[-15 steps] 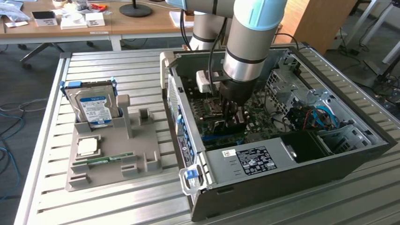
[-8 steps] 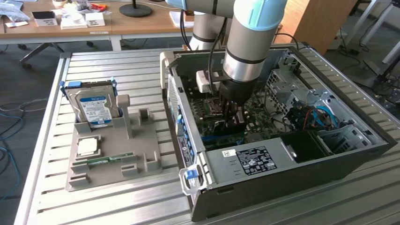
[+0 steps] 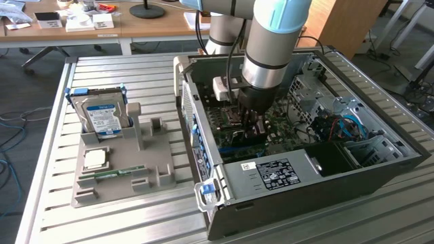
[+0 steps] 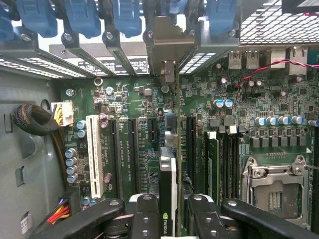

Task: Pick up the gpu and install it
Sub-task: 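Insert the gpu into the slot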

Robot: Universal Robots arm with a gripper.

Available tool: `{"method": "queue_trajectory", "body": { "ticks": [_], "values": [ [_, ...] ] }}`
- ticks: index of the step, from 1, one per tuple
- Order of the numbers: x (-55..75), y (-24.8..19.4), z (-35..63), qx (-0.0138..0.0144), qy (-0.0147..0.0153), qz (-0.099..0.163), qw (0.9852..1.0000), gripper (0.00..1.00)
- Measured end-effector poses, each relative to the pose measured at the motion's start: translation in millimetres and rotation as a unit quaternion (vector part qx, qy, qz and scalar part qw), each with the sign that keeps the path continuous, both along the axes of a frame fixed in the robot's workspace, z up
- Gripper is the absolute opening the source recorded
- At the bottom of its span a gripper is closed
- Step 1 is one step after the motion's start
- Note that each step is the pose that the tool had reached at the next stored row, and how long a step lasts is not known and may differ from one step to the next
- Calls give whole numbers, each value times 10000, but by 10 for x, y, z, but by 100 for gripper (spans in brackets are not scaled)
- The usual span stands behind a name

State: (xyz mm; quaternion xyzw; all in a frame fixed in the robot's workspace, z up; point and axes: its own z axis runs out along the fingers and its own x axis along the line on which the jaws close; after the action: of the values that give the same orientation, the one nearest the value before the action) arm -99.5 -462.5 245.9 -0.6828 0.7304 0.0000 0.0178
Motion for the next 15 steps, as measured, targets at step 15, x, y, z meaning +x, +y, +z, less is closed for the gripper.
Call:
{"method": "queue_trajectory", "body": {
  "ticks": [15],
  "values": [
    [0,-1,8,14,0,16,10000,27]
  ]
}}
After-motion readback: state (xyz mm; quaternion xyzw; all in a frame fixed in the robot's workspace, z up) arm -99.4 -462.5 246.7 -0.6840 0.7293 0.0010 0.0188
